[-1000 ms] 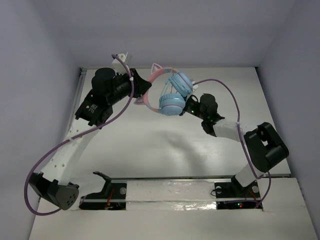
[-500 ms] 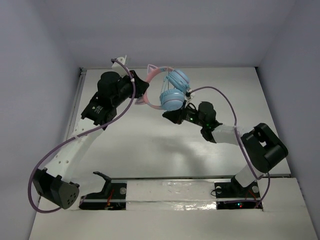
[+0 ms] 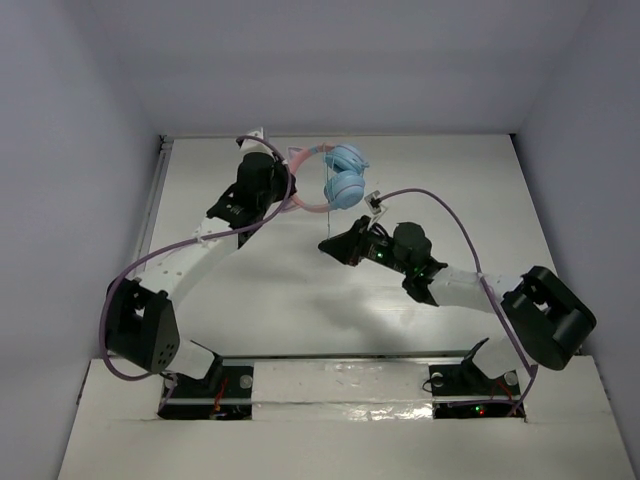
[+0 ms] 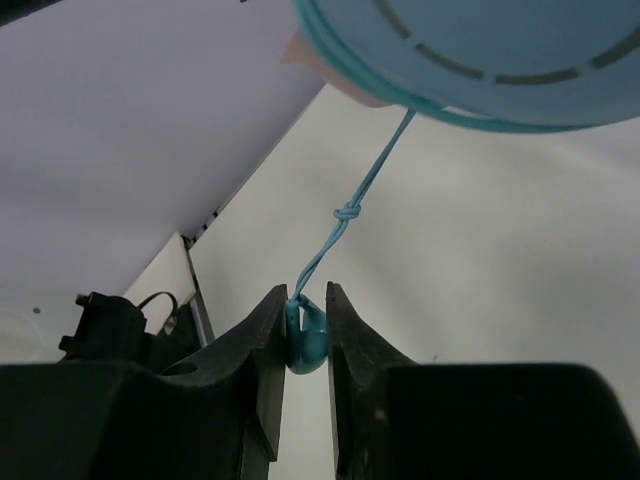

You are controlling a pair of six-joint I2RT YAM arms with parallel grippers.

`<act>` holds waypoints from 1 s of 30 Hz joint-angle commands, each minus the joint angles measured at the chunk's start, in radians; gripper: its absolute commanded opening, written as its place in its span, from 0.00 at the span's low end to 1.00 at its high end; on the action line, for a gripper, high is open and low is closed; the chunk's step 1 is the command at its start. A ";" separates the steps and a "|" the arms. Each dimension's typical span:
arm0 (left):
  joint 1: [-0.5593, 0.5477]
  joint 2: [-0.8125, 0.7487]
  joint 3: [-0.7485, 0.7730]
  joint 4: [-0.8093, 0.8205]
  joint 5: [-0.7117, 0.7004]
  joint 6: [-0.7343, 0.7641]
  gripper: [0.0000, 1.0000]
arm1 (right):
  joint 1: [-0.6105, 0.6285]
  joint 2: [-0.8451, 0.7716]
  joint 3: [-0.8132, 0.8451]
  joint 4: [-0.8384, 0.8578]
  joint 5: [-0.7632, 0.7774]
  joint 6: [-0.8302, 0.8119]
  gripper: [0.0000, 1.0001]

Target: Wrap the headphones

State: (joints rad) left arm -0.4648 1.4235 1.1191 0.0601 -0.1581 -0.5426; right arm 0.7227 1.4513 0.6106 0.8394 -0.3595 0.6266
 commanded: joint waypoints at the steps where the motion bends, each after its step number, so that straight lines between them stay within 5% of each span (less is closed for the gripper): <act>1: 0.002 -0.017 -0.007 0.230 -0.084 -0.076 0.00 | 0.043 -0.005 -0.011 0.044 0.031 0.057 0.00; 20: -0.116 0.006 -0.238 0.320 -0.192 -0.043 0.00 | 0.052 0.099 0.072 0.303 0.109 0.482 0.00; 30: -0.158 -0.005 -0.311 0.322 -0.164 -0.085 0.00 | 0.052 0.097 0.129 0.178 0.369 0.562 0.05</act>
State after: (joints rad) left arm -0.6029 1.4445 0.8234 0.3088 -0.3424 -0.6022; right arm 0.7624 1.5818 0.6785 0.9714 -0.1127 1.1450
